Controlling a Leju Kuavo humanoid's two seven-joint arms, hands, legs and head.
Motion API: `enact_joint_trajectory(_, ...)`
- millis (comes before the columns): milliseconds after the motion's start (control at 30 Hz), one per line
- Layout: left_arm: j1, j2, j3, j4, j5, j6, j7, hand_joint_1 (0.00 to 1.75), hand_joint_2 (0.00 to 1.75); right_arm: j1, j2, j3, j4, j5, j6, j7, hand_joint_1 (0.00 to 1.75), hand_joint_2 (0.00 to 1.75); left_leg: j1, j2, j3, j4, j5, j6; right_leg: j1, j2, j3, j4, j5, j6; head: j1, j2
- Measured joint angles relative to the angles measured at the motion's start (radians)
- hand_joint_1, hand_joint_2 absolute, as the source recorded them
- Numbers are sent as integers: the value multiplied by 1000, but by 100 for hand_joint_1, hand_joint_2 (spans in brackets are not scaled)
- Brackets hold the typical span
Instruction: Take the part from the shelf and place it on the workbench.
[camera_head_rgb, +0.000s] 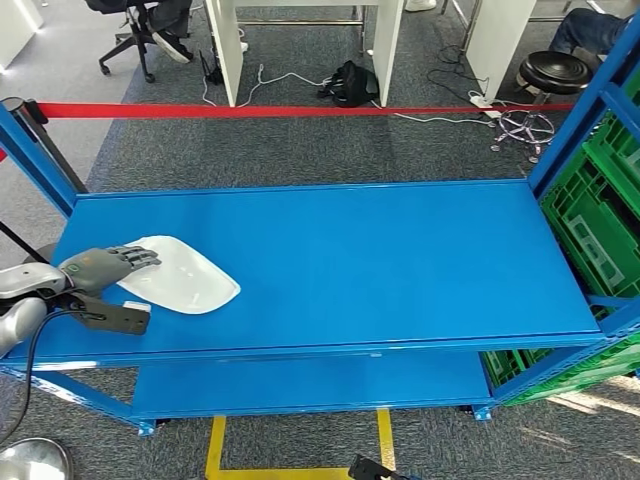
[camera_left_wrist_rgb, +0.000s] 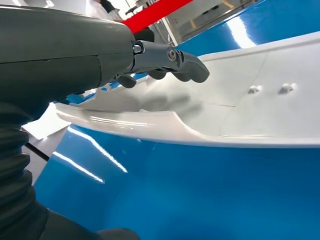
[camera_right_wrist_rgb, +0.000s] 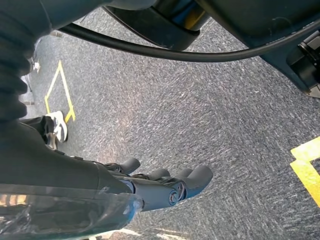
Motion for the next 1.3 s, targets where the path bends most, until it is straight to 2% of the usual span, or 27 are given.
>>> enact_joint_trajectory(333, -4, -57, 8, 99, -74, 101, -8, 2, 175, -4, 0, 13, 0, 2, 2, 0, 0, 175, 0, 0, 0, 0, 0, 0, 0, -1, 0, 0, 0, 0, 0, 0)
enact_joint_trajectory(367, -6, -64, 10, 110, -86, 113, -9, 39, 175, -5, 0, 14, 0, 2, 2, 0, 0, 175, 0, 0, 0, 0, 0, 0, 0, -1, 0, 0, 0, 0, 0, 0)
enact_joint_trajectory(467, -12, -86, 14, 147, -122, 148, -12, 168, 175, -8, 0, 14, 0, 2, 2, 0, 0, 175, 0, 0, 0, 0, 1, 0, 0, 0, 0, 0, 0, 0, 0, 0)
enact_joint_trajectory(500, -13, -93, 16, 158, -129, 155, -12, 175, 175, -9, 0, 15, 0, 1, 2, 0, 0, 175, 0, 0, 0, 0, 1, 0, 0, 0, 0, 0, 1, 0, 0, 0)
enact_joint_trajectory(800, -9, -133, 35, 219, -142, 177, -20, 175, 175, -10, 0, 15, 0, 1, 2, 0, 0, 175, 0, 0, 0, 0, 2, 1, 0, -1, 0, 0, 2, -1, 0, 0)
enact_joint_trajectory(1300, -1, -153, 75, 230, -147, 159, -42, 175, 175, -10, 0, 20, 0, 1, 2, -3, 0, 175, 0, 0, 0, 0, 3, 0, 0, -1, 0, 0, 3, -1, 0, 0)
